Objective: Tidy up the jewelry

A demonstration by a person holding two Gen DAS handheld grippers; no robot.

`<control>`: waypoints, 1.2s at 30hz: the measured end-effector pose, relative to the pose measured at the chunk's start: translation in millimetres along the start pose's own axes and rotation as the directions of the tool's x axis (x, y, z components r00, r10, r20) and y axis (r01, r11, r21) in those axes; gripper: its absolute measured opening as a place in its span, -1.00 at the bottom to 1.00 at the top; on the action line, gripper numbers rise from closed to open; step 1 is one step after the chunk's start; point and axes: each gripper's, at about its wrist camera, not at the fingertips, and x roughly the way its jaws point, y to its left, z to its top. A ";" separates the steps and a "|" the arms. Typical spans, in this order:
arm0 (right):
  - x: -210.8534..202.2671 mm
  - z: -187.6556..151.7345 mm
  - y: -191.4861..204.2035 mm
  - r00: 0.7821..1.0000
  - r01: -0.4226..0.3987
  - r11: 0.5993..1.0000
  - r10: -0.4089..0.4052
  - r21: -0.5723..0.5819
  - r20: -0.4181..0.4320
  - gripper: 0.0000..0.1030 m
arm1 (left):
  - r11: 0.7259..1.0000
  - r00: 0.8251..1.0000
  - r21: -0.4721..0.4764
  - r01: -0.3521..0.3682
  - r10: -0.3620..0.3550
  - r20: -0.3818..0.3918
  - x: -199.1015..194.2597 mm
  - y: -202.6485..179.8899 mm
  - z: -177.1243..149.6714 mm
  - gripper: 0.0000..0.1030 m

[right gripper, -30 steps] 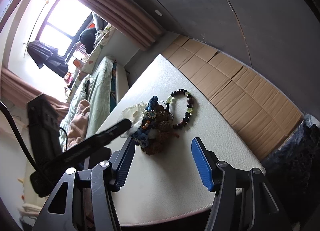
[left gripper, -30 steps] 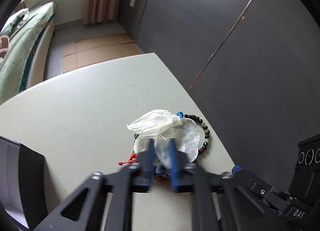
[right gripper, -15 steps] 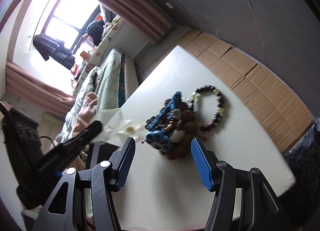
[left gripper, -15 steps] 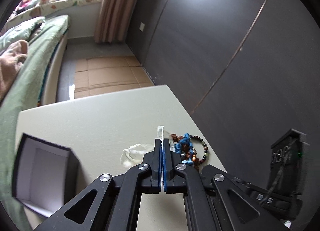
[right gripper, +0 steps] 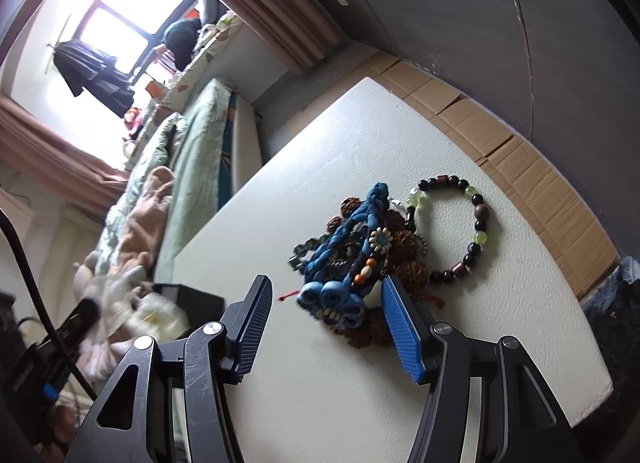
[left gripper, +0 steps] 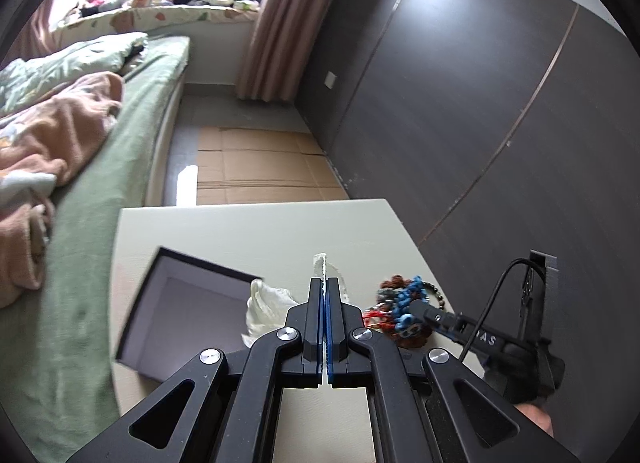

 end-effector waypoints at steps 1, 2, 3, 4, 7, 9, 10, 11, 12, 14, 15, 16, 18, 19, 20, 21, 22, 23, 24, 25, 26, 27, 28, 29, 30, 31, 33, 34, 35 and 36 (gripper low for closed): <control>1.0 1.5 -0.7 1.000 0.010 1.000 -0.010 0.000 0.000 0.01 | 1.000 1.000 -0.005 -0.004 0.004 0.004 -4.7 4.4 -0.5 -1.00; 3.0 2.6 -1.3 1.000 0.027 1.000 -0.027 0.002 -0.003 -0.09 | 1.000 1.000 -0.010 -0.011 0.011 0.011 -8.8 9.3 -0.5 -1.00; 4.6 3.6 -2.8 0.999 0.040 0.999 -0.040 0.003 -0.008 -0.28 | 1.000 1.000 -0.017 -0.016 0.017 0.019 -14.8 15.3 -0.1 -1.00; 6.5 4.5 -5.2 0.999 0.038 0.999 -0.037 0.010 -0.016 -0.39 | 1.000 0.999 -0.024 -0.020 0.020 0.026 -18.9 19.8 0.1 -1.00; 3.6 8.3 -6.2 1.000 0.023 1.000 -0.023 0.021 -0.015 -0.65 | 0.998 0.998 -0.054 -0.029 0.032 0.054 -32.9 37.7 1.8 -1.00; -2.9 8.0 -4.2 1.000 0.004 1.000 -0.004 0.022 0.000 -0.77 | 0.996 0.997 -0.078 -0.037 0.042 0.066 -39.6 49.7 2.6 -1.00; -3.5 8.9 -2.2 1.000 -0.004 1.000 0.004 0.021 0.004 -0.77 | 0.995 0.997 -0.090 -0.039 0.046 0.070 -42.2 56.1 2.6 -1.00; -5.1 8.9 -0.2 1.000 -0.009 1.000 0.009 0.018 0.006 -0.77 | 0.994 0.996 -0.100 -0.043 0.050 0.073 -43.7 62.0 2.7 -1.00; -7.1 8.6 2.5 1.000 -0.014 1.000 0.014 0.015 0.009 -0.77 | 0.993 0.996 -0.109 -0.046 0.055 0.075 -45.0 67.4 2.9 -1.00; -9.8 8.0 8.5 0.999 -0.029 1.000 0.029 0.011 0.014 -0.77 | 0.991 0.995 -0.128 -0.050 0.060 0.077 -46.1 77.3 3.3 -1.00; -11.1 7.9 12.7 0.999 -0.036 0.999 0.036 0.009 0.017 -0.77 | 0.989 0.995 -0.137 -0.049 0.060 0.076 -46.0 81.2 2.7 -1.00; -12.9 7.3 15.4 0.999 -0.040 0.999 0.040 0.006 0.020 -0.77 | 0.989 0.996 -0.144 -0.045 0.056 0.076 -46.0 85.0 2.1 -1.00; -15.2 6.3 25.0 0.998 -0.055 0.998 0.055 0.001 0.024 -0.77 | 0.987 0.996 -0.153 -0.040 0.053 0.077 -46.1 90.6 1.0 -1.00; -15.9 6.0 29.5 0.998 -0.061 0.998 0.062 -0.004 0.024 -0.77 | 0.987 0.996 -0.158 -0.035 0.048 0.078 -46.0 92.6 0.2 -1.00; -15.7 5.9 34.4 0.997 -0.067 0.998 0.068 -0.011 0.023 -0.77 | 0.986 0.996 -0.164 -0.027 0.041 0.078 -44.4 94.3 0.4 -1.00; -16.3 4.9 42.2 0.997 -0.078 0.997 0.079 -0.022 0.018 -0.77 | 0.985 0.997 -0.169 -0.019 0.033 0.077 -42.6 95.5 0.6 -1.00; -16.5 3.9 48.0 0.996 -0.086 0.996 0.087 -0.030 0.016 -0.77 | 0.985 0.997 -0.172 -0.015 0.028 0.076 -42.4 95.6 0.1 -1.00; -16.6 3.1 53.5 0.995 -0.094 0.995 0.094 -0.038 0.013 -0.77 | 0.984 0.997 -0.178 -0.009 0.022 0.073 -40.5 95.2 0.1 -1.00; -16.5 1.6 63.1 0.995 -0.104 0.993 0.104 -0.054 0.007 -0.77 | 0.983 0.998 -0.185 0.006 0.007 0.067 -37.8 95.6 0.6 -1.00; -15.6 0.7 69.9 0.994 -0.110 0.992 0.111 -0.063 0.002 -0.77 | 0.980 0.998 -0.197 0.019 -0.007 0.060 -35.0 96.3 1.1 -1.00; -14.6 -1.1 78.8 0.992 -0.123 0.990 0.122 -0.075 -0.006 -0.77 | 0.977 0.999 -0.210 0.033 -0.024 0.045 -31.9 97.1 1.6 -0.98; -13.0 -2.7 84.8 0.991 -0.131 0.988 0.130 -0.082 -0.011 -0.77 | 0.975 0.999 -0.217 0.052 -0.049 0.018 -27.0 97.3 2.1 -0.86; -11.1 -4.5 93.6 0.989 -0.145 0.985 0.144 -0.094 -0.022 -0.77 | 0.974 0.998 -0.220 0.055 -0.062 -0.025 -19.9 97.6 2.4 -0.56; -8.9 -6.6 102.6 0.987 -0.159 0.982 0.157 -0.105 -0.034 -0.77 | 0.973 0.997 -0.223 0.050 -0.062 -0.047 -16.7 98.2 1.9 -0.37; -6.7 -8.6 109.8 0.985 -0.172 0.978 0.168 -0.114 -0.045 -0.77 | 0.972 0.997 -0.231 0.050 -0.064 -0.054 -15.2 100.1 0.7 -0.03; -5.1 -11.1 115.4 0.983 -0.183 0.976 0.178 -0.121 -0.054 -0.77 | 0.968 0.997 -0.243 0.054 -0.065 -0.037 -17.7 102.9 -1.2 0.22; -0.3 -15.4 130.4 0.978 -0.202 0.969 0.194 -0.142 -0.071 -0.77 | 0.963 0.998 -0.261 0.060 -0.062 0.003 -26.5 108.3 -4.5 0.47; 1.7 -17.1 135.7 0.977 -0.208 0.967 0.199 -0.149 -0.077 -0.77 | 0.962 0.998 -0.267 0.061 -0.058 0.017 -30.9 111.0 -5.8 0.56; 3.8 -19.2 140.0 0.975 -0.215 0.964 0.204 -0.153 -0.084 -0.77 | 0.961 0.998 -0.272 0.058 -0.053 0.026 -34.8 114.0 -6.6 0.57; 7.4 -21.8 146.6 0.972 -0.228 0.961 0.215 -0.158 -0.097 -0.77 | 0.959 0.998 -0.277 0.054 -0.046 0.032 -38.6 117.5 -7.2 0.57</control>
